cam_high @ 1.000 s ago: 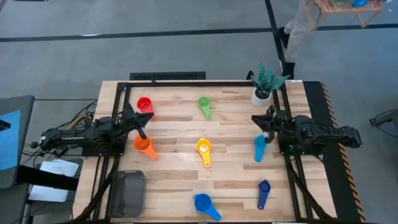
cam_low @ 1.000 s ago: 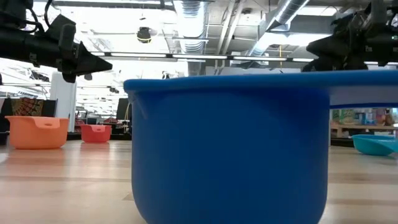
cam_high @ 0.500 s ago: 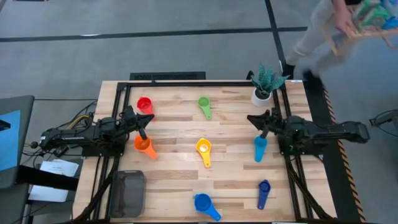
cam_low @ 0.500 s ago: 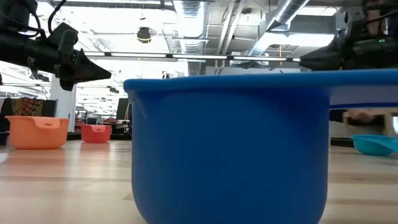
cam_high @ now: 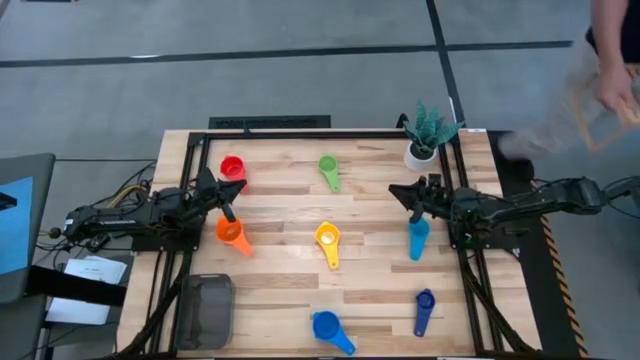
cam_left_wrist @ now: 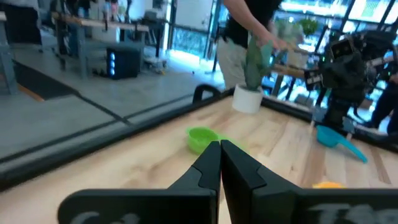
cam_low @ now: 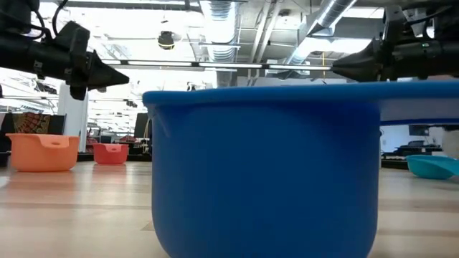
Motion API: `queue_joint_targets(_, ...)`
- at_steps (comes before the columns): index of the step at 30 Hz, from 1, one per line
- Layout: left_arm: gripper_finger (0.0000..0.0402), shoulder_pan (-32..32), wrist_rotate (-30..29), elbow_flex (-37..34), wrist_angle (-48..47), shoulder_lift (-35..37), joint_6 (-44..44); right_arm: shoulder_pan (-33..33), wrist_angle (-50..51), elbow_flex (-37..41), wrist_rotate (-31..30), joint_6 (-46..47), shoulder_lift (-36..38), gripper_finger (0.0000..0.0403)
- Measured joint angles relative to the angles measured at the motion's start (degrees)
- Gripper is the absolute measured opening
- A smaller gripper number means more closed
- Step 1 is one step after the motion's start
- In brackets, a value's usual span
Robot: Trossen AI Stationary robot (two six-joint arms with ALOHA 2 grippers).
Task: Nest measuring cups in basket
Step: Move the orange measuring cup to the center
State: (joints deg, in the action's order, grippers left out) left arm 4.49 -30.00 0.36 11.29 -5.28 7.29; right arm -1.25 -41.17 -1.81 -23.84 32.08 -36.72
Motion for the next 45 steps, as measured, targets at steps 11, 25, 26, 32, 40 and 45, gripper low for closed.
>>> queue_joint_targets(11,0.0000,0.0,-6.1,0.0,2.1,0.0,-2.1,-0.4,0.9,-8.1,1.3,-17.1,-0.5,0.0175)
queue_joint_targets(25,0.0048,0.0,-7.8,0.0,-2.9,0.0,8.4,12.9,36.4,-23.7,2.4,-20.5,-1.9,0.0232)
queue_joint_targets(26,0.0055,0.0,-7.5,0.0,-3.0,0.0,8.5,13.8,41.8,-25.5,3.4,-19.2,-2.5,0.0229)
queue_joint_targets(32,0.0079,0.0,-1.9,0.0,-6.6,-1.7,9.9,14.9,53.7,-30.5,4.7,-18.5,-7.6,0.0219)
queue_joint_targets(40,0.0078,-0.1,0.3,0.3,-3.3,-10.5,13.5,12.5,47.0,-30.6,6.2,-14.7,-18.0,0.0207)
queue_joint_targets(45,0.0078,-0.1,2.6,3.3,-3.1,-15.9,13.4,11.2,40.9,-32.4,12.2,-11.4,-25.8,0.0202)
